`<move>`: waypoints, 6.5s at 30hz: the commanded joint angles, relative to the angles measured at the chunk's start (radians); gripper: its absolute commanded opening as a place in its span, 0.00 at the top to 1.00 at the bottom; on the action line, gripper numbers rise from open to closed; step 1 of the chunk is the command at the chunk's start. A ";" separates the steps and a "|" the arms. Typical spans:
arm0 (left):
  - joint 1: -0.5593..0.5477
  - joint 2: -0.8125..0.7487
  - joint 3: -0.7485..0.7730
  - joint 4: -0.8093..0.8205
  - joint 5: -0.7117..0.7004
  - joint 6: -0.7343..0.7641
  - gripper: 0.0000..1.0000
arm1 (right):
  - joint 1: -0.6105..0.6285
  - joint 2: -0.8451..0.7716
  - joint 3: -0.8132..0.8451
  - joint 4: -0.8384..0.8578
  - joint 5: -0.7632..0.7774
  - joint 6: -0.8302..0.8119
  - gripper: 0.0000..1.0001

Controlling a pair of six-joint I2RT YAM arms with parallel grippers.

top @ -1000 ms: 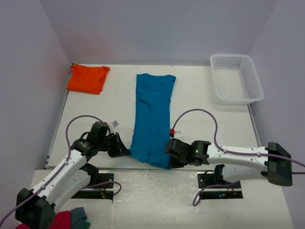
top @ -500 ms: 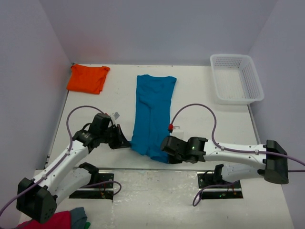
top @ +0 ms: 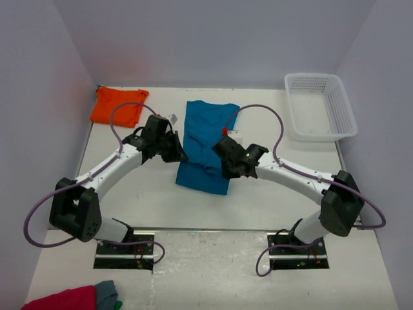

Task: Fold and stack the t-shirts
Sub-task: Fold the folded rectangular tshirt in 1/3 of the way

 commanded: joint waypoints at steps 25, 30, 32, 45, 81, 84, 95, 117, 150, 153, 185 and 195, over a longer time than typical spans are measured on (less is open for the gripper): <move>0.093 0.478 0.331 0.103 -0.017 0.049 1.00 | -0.295 0.431 0.381 0.091 -0.243 -0.363 1.00; 0.114 0.590 0.422 0.157 -0.020 0.066 0.88 | -0.334 0.522 0.470 0.102 -0.233 -0.401 1.00; 0.114 0.644 0.487 0.180 -0.019 0.113 0.68 | -0.363 0.557 0.534 0.105 -0.263 -0.410 1.00; 0.039 0.241 0.445 0.226 -0.396 0.225 0.25 | -0.380 0.512 0.824 -0.048 -0.047 -0.455 0.13; 0.031 0.262 -0.285 0.614 0.196 0.009 1.00 | -0.358 0.697 0.635 0.082 -0.683 -0.294 1.00; 0.031 0.270 -0.298 0.617 0.202 0.001 1.00 | -0.358 0.730 0.671 0.064 -0.679 -0.294 1.00; 0.030 0.161 -0.408 0.597 0.219 0.010 1.00 | -0.386 0.892 0.905 -0.044 -0.624 -0.297 1.00; -0.010 -0.114 -0.339 0.386 0.083 0.049 1.00 | -0.519 0.518 0.735 0.044 -0.643 -0.406 0.49; 0.105 0.213 -0.299 0.484 0.096 0.041 1.00 | -0.337 0.528 0.056 0.360 -0.805 -0.004 1.00; 0.105 0.207 -0.330 0.484 0.096 0.037 1.00 | -0.328 0.547 0.050 0.320 -0.701 -0.001 1.00; 0.037 -0.437 -0.527 0.225 -0.009 -0.010 1.00 | -0.012 -0.084 -0.354 0.235 -0.424 0.060 1.00; 0.034 -0.163 -0.243 0.241 0.036 0.043 1.00 | -0.117 0.034 0.035 0.081 -0.337 -0.142 0.74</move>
